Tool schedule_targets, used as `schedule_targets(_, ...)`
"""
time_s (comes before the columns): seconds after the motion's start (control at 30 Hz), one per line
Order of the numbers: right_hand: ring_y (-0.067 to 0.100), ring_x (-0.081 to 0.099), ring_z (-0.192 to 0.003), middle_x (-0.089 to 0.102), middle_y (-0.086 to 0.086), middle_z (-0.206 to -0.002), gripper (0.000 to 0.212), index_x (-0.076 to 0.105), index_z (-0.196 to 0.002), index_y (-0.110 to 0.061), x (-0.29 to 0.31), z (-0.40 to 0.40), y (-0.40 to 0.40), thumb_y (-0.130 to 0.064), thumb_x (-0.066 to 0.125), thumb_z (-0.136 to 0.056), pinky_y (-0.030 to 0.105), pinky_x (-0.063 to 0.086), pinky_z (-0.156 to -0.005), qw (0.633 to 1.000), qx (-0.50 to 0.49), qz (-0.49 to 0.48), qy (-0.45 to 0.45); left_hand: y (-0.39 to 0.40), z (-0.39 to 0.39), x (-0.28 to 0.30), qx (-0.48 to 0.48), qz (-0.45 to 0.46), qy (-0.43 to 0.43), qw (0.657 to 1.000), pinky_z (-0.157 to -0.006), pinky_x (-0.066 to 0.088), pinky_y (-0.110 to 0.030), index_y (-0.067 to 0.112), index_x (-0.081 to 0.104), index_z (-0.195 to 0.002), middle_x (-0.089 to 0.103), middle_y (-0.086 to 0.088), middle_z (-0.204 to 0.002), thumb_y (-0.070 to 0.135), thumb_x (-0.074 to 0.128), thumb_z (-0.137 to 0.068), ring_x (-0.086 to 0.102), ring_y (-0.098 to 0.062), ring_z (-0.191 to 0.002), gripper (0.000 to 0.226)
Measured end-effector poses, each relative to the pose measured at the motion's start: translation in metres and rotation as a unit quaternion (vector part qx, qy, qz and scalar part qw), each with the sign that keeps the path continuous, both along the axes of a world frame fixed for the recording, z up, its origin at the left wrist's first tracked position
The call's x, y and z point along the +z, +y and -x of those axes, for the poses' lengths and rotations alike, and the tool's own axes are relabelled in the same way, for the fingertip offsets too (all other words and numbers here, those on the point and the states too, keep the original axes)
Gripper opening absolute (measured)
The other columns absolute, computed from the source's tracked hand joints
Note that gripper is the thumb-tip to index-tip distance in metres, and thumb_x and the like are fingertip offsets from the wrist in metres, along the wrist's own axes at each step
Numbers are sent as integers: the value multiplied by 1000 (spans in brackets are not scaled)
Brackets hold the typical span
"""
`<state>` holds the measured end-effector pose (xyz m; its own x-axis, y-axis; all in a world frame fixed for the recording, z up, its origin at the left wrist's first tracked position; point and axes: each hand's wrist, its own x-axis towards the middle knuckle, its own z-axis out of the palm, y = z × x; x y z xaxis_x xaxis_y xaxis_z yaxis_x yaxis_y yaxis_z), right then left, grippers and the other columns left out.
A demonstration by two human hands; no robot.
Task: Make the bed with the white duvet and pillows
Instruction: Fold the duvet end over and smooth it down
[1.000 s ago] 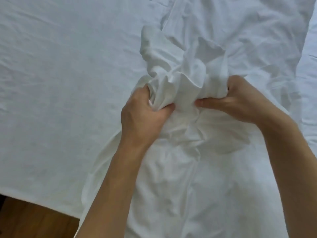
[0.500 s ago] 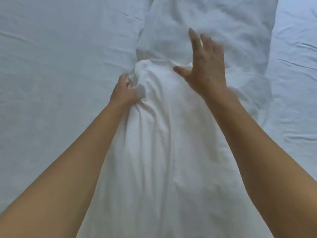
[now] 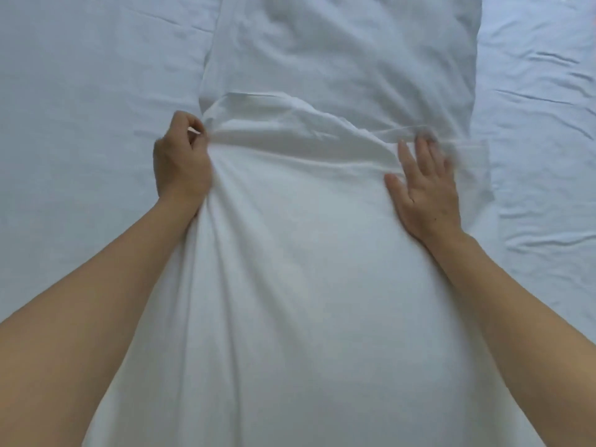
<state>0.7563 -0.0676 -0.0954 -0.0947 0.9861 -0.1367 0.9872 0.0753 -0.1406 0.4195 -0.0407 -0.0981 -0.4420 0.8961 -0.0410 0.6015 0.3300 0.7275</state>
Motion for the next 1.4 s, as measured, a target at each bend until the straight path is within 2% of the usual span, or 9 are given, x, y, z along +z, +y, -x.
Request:
schedule_targets(0.17, 22, 0, -149, 1, 5, -163, 62, 8, -155, -28, -8, -27, 41, -53, 22, -100, 48, -2, -119, 994, -89, 58, -35, 15, -4, -3, 152, -20, 36, 988, -78, 36, -19, 13, 53, -114, 66, -5, -104, 5, 32, -81, 58, -18, -96, 41)
schedule_targets(0.33, 28, 2, -149, 8, 13, -161, 59, 20, -154, -20, 20, 4, 19, -44, 31, -101, 46, -2, -119, 990, -94, -77, 70, -5, -77, 53, -176, -115, 121, 970, -110, 26, -27, 11, 53, -130, 45, -12, -141, 26, 44, -90, 40, -27, -132, 44)
schedule_targets(0.43, 30, 8, -148, 14, 11, -160, 60, 30, -151, -21, 31, 29, -27, -47, 37, -97, 46, 4, -118, 986, 21, -94, 139, -41, -124, 42, -418, -67, 151, 893, -117, 17, -47, 16, 49, -139, 29, -18, -154, 43, 43, -90, 23, -36, -143, 56)
schedule_targets(0.5, 28, 12, -148, 18, 9, -160, 62, 32, -149, -25, 14, 21, -56, -52, 34, -94, 46, 7, -117, 992, 80, -36, 94, -52, -117, 11, -482, -27, 237, 843, -116, 12, -50, 20, 42, -145, 26, -16, -156, 52, 34, -89, 23, -35, -144, 65)
schedule_targets(0.7, 22, 12, -148, 15, 2, -161, 68, 20, -154, -20, -32, -15, -41, -56, 23, -95, 46, 4, -118, 999, 14, 8, -34, -37, -78, -39, -420, 59, 328, 844, -118, 0, -45, 17, 26, -151, 24, -7, -158, 51, 23, -94, 23, -27, -144, 66)
schedule_targets(0.97, 26, -2, -149, -3, 9, -162, 70, 2, -156, -21, -9, -42, -40, -53, 27, -99, 54, 1, -118, 967, -234, 99, 28, -54, -20, -13, -195, 213, 308, 906, -117, 8, -53, 18, 14, -154, 9, -19, -159, 48, 29, -99, 13, -40, -144, 64)
schedule_targets(1.1, 29, -9, -149, -4, 11, -162, 70, 6, -155, -24, 49, -28, -105, -54, 33, -98, 49, -4, -119, 983, -154, 103, 17, -120, -25, 40, -238, 165, 289, 912, -118, 1, -50, 17, 14, -154, -1, -22, -159, 42, 38, -99, 1, -37, -147, 66)
schedule_targets(1.23, 29, 2, -149, 8, 8, -162, 73, 21, -153, -31, 85, -3, -219, -67, 29, -89, 46, 3, -118, 992, -65, 51, 96, -223, -45, 85, -298, 54, 245, 921, -116, 4, -50, 18, 30, -150, 12, -20, -159, 51, 39, -93, 9, -37, -146, 67)
schedule_targets(1.4, 24, 8, -149, 16, 2, -161, 70, 23, -152, -32, 40, 3, -279, -65, 21, -91, 44, -1, -118, 990, -103, 64, 66, -288, -43, 35, -313, 92, 285, 901, -116, 12, -50, 12, 30, -149, 25, -16, -156, 54, 24, -95, 23, -34, -143, 69)
